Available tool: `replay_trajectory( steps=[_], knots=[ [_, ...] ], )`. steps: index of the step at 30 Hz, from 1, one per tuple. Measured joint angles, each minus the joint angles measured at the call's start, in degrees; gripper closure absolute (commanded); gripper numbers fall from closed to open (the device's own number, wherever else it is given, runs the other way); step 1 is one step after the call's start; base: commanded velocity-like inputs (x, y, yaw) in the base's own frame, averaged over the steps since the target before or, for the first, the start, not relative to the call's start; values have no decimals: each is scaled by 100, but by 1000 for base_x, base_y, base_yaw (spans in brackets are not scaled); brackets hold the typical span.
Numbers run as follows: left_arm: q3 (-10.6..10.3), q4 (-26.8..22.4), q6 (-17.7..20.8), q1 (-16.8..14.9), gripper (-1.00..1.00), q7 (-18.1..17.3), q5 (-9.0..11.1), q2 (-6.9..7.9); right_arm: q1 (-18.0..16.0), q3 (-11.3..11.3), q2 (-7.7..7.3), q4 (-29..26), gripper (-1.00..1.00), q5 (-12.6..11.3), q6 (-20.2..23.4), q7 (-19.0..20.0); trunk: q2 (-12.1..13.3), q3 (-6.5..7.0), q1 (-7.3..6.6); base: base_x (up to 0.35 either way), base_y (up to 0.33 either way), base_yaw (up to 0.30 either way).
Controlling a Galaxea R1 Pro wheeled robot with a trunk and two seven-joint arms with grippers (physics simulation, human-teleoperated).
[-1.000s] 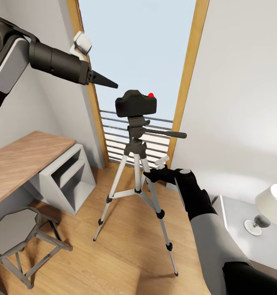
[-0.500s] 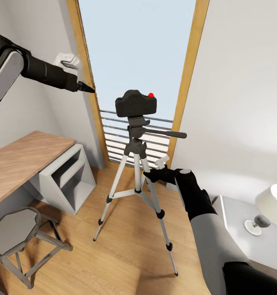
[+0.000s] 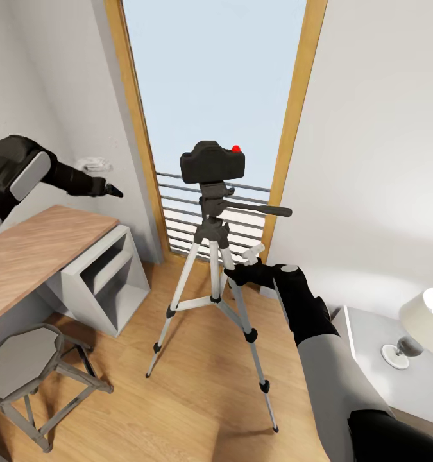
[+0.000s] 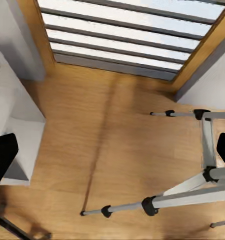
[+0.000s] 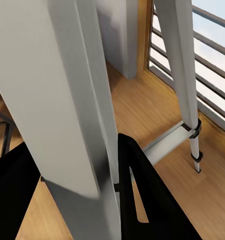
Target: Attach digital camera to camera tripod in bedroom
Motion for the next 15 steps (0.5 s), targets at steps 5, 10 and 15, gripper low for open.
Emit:
replay_trajectory(
  steps=[5,10,15],
  knots=[
    [-15,1076,-37,595,-100,14,345,-68,2,2,0,-3,100,0,5,-3,-1,-1,0,0,0,0],
    [-18,1754,-451,1642,-100,6,660,-176,-1,1,0,8,100,-5,1,-9,-2,-1,-1,0,0,0],
    [-28,2346,-1531,2810,-100,-9,1100,-382,-1,4,0,1,100,-5,9,-10,-1,-1,-1,0,0,0]
  ],
)
